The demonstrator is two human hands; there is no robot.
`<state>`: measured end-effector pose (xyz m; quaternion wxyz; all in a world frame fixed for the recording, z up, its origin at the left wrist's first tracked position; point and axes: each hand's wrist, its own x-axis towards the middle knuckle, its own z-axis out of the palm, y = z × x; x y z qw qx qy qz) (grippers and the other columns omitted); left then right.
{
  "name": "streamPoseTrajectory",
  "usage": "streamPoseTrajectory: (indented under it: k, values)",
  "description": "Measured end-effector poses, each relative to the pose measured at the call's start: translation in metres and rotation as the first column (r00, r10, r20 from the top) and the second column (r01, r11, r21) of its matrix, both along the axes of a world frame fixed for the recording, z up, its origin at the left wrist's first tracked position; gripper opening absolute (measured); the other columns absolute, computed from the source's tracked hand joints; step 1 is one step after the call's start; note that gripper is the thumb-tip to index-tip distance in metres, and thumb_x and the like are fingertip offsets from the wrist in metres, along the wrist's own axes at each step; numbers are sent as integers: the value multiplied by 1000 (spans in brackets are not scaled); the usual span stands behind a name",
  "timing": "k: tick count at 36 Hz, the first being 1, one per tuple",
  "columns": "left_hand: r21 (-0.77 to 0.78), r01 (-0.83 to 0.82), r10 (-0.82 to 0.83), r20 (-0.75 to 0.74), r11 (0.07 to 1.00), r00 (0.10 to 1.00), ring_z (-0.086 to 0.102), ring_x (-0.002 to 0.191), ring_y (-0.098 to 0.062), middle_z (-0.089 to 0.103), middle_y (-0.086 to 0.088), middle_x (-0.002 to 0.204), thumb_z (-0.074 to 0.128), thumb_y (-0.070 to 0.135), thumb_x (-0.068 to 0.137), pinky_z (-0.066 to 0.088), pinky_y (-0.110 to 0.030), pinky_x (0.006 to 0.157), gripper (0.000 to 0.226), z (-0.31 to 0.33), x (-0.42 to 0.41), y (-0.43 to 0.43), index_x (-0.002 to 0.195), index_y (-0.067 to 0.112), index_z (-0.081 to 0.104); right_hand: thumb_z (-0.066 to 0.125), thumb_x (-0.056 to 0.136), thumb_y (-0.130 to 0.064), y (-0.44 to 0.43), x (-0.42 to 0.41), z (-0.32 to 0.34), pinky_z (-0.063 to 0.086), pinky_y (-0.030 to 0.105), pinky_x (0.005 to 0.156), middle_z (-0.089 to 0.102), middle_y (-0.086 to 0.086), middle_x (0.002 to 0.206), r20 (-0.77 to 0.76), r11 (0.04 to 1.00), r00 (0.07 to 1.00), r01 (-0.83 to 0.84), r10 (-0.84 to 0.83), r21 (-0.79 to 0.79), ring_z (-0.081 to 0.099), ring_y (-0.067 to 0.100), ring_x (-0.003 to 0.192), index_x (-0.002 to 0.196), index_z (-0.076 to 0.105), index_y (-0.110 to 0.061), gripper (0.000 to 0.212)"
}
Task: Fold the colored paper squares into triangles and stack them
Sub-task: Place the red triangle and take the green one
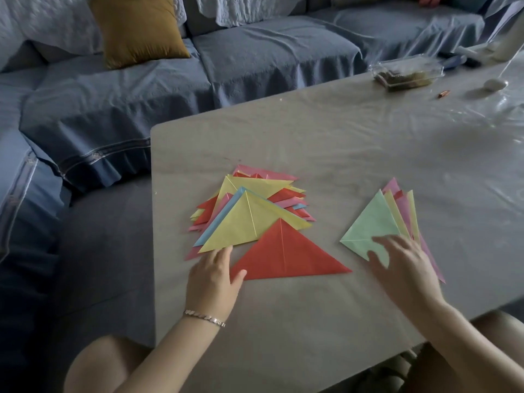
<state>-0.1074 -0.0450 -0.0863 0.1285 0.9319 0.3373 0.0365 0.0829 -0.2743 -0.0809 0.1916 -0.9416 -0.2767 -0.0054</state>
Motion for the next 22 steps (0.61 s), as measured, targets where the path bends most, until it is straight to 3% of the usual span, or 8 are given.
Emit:
streamPoseTrajectory:
  k: [4,8,11,14,16,18,20,22]
  values:
    - [-47,-43,34,-175,998,984,45,119,-19,45,-1,129,58,52,81,38,-28,95,70,4,19,-2,137,19,31,63,86,-35,7,27,13,36,42,96,47,20,126,-172,965,960,191,-222,-177,39,35,119,134,43,-11,58]
    - [-151,-121,82,-241,981,967,51,111,-20,50,-1,120,67,48,76,43,-31,90,69,7,28,0,131,20,36,67,78,-48,18,41,14,36,43,95,42,22,126,-263,907,911,212,-319,-364,37,37,117,133,36,-10,73]
    - [-254,-199,135,-251,947,959,54,107,-21,57,-2,113,73,43,72,46,-32,86,66,8,29,3,126,19,42,71,74,-49,24,46,11,37,44,96,42,23,124,-316,894,877,231,-362,-384,38,38,117,128,38,-8,75]
    - [-309,-208,151,-201,928,968,56,99,-23,60,-3,98,74,34,72,47,-32,82,48,8,28,2,110,16,52,76,69,-48,25,49,12,36,44,96,43,24,124,-346,887,846,273,-406,-373,39,39,118,126,37,-4,81]
    - [-255,-139,107,-139,957,985,53,90,-25,51,1,75,70,29,77,42,-30,72,23,6,26,-1,78,16,51,78,67,-47,24,50,13,36,44,95,43,23,124,-353,884,832,305,-428,-355,39,39,118,126,38,-3,84]
    - [-240,-98,84,-69,966,994,47,75,-25,35,4,64,60,28,86,28,-27,59,39,6,25,-8,61,16,33,78,68,-45,22,47,12,39,42,92,45,21,120,-341,893,842,312,-418,-326,44,38,113,124,42,-2,79]
    - [-269,-92,109,50,959,993,42,63,-21,38,2,63,49,27,93,21,-27,55,36,8,25,-11,63,14,34,78,70,-43,20,45,10,43,42,86,45,19,115,-336,912,861,294,-383,-287,49,39,105,119,46,-3,70]
    - [-253,-110,152,153,961,976,52,68,-26,53,-4,69,41,26,96,29,-30,57,26,14,27,-10,76,10,44,74,76,-38,20,42,8,45,41,81,43,19,116,-329,925,878,264,-348,-273,52,39,100,115,48,-4,58]
